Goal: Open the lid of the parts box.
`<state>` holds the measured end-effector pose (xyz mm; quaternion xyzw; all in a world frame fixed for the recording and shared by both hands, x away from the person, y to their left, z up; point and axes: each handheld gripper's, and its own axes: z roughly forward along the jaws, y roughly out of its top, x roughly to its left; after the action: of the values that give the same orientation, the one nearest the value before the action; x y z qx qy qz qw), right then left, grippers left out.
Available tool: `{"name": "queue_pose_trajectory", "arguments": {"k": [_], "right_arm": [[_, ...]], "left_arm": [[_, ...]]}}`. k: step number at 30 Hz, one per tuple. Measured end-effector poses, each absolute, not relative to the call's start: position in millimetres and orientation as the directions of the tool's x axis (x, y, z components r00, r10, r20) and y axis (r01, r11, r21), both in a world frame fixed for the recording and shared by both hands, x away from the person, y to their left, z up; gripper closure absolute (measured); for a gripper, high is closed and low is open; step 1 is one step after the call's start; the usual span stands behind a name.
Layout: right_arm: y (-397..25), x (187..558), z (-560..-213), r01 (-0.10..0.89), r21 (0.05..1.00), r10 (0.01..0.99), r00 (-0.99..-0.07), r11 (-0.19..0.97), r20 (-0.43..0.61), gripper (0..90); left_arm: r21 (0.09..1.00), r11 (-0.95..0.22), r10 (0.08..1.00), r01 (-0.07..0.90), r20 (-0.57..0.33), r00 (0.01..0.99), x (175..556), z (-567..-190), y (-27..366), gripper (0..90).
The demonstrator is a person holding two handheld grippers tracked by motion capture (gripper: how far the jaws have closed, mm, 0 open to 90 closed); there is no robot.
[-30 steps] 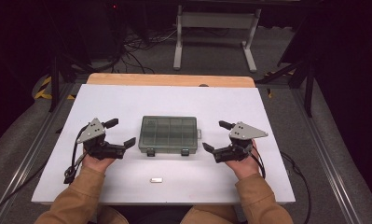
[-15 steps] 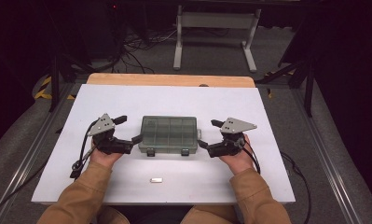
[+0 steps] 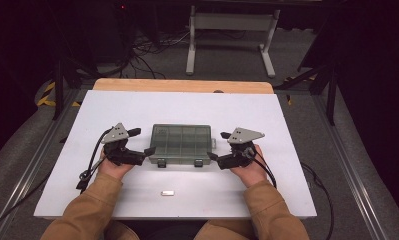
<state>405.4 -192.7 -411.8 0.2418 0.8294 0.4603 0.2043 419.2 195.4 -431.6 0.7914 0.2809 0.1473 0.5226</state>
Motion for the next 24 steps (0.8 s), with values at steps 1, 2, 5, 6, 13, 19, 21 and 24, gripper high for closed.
{"name": "queue_pose_trajectory", "arguments": {"k": [1,2,5,6,13,19,21,24], "right_arm": [[-192.7,405.7,-412.2,0.218,0.86,0.59,-0.799,0.461,-0.113,17.6],[-192.7,405.7,-412.2,0.218,0.86,0.59,-0.799,0.461,-0.113,17.6],[-192.8,406.4,-413.1,0.231,0.854,0.591,-0.8,0.466,-0.106,20.6],[-193.0,406.9,-413.6,0.236,0.852,0.591,-0.8,0.468,-0.103,21.2],[-192.1,407.7,-416.8,0.263,0.833,0.573,-0.816,0.487,-0.078,26.3],[-189.4,406.1,-420.7,0.284,0.805,0.553,-0.83,0.521,-0.064,28.8],[-188.4,406.1,-422.2,0.29,0.796,0.548,-0.834,0.531,-0.062,29.8],[-187.0,404.8,-424.7,0.295,0.783,0.541,-0.839,0.548,-0.062,31.2]], "left_arm": [[0.91,-0.296,0.599,0.291,-0.061,0.799,419.2,-431.6,195.4,8.8],[0.905,-0.301,0.595,0.301,-0.068,0.801,420.1,-432.3,196.3,8.8],[0.888,-0.33,0.584,0.32,-0.075,0.809,422.2,-434.2,197.7,11.8],[0.882,-0.34,0.577,0.325,-0.077,0.813,422.9,-435.0,197.7,12.3],[0.842,-0.408,0.544,0.354,-0.087,0.834,423.2,-438.6,195.4,14.8],[0.818,-0.451,0.535,0.358,-0.074,0.842,421.7,-440.1,193.0,17.1],[0.811,-0.462,0.532,0.359,-0.071,0.844,421.8,-440.9,192.9,17.5],[0.797,-0.481,0.523,0.364,-0.072,0.849,421.9,-442.5,192.6,17.8]]}}
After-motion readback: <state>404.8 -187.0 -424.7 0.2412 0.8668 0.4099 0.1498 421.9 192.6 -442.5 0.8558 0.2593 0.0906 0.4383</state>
